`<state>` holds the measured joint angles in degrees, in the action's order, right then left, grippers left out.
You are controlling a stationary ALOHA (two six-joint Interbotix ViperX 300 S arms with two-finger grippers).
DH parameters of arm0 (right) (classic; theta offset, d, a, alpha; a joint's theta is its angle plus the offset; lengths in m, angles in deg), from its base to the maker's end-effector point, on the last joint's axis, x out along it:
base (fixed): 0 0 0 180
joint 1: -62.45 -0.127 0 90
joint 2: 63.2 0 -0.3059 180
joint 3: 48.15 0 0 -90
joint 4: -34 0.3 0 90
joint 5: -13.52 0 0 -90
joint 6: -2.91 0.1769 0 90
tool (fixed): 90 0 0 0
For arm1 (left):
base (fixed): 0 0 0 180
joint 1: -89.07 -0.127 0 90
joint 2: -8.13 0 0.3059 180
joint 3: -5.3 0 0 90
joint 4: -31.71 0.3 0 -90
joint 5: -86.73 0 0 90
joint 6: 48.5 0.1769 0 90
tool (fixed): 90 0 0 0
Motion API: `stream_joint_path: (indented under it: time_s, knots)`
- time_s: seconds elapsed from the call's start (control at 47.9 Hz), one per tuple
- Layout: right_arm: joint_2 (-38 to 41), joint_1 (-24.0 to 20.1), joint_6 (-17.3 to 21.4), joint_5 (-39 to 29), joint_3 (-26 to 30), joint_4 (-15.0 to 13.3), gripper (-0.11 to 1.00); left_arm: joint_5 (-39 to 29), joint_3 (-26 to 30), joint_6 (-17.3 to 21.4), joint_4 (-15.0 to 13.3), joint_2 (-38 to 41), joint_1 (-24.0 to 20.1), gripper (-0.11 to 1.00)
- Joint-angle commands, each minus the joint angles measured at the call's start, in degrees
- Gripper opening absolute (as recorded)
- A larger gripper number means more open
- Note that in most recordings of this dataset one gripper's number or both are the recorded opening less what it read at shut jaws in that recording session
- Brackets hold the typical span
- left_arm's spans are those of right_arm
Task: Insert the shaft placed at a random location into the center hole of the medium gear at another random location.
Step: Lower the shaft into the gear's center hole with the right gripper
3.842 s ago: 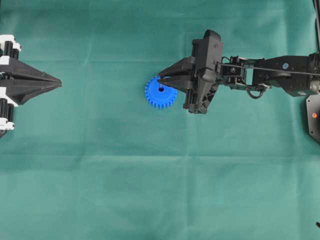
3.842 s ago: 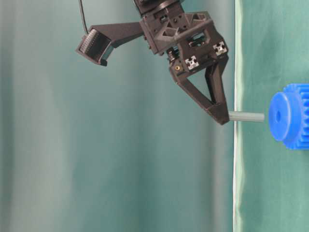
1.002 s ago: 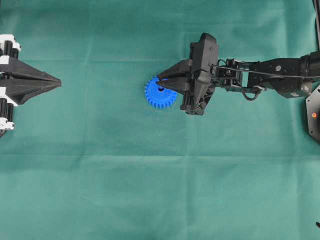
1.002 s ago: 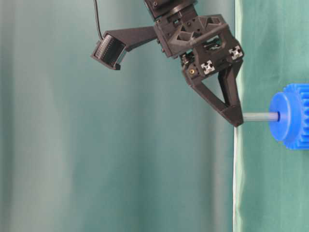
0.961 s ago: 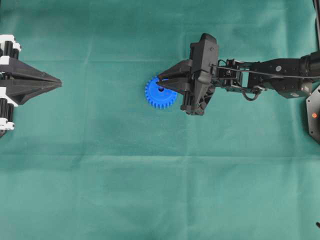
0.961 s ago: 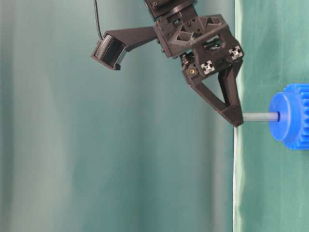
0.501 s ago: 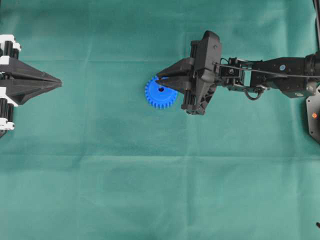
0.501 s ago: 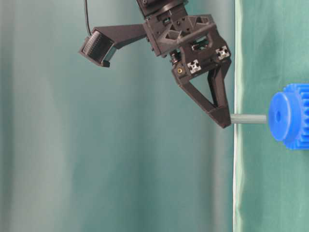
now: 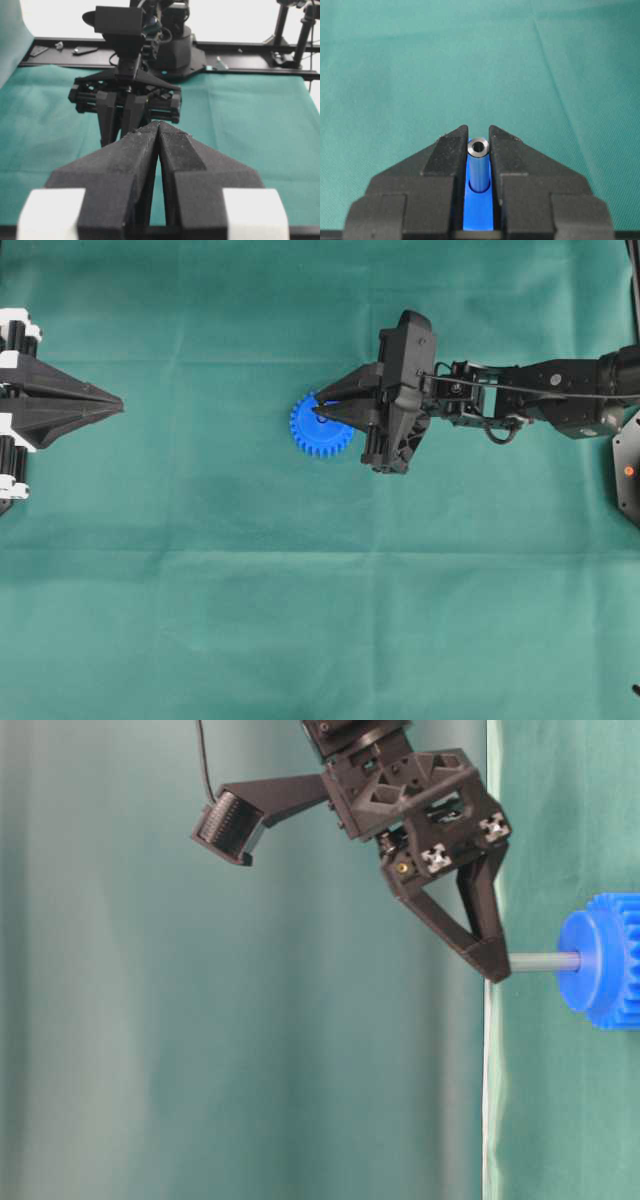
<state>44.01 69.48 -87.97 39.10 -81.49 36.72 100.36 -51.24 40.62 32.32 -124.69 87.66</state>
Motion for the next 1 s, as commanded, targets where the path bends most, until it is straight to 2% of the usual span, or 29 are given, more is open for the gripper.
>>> stream_joint_path:
  time_s: [0.0,0.459,0.981]
  knots:
    - [-0.26,0.26,-0.35,0.26,0.88,0.18,0.13,0.53,1.32,0.09,0.18,0.44,-0.26,0.00]
    - [3.96,0.44,-0.35,0.26,1.76,0.18,0.13,0.53,1.23,0.09,0.18,0.44,-0.35,0.00]
    - [3.96,0.44,-0.44,-0.35,1.76,0.00,0.13,0.53,1.23,0.09,0.18,0.44,-0.35,0.00]
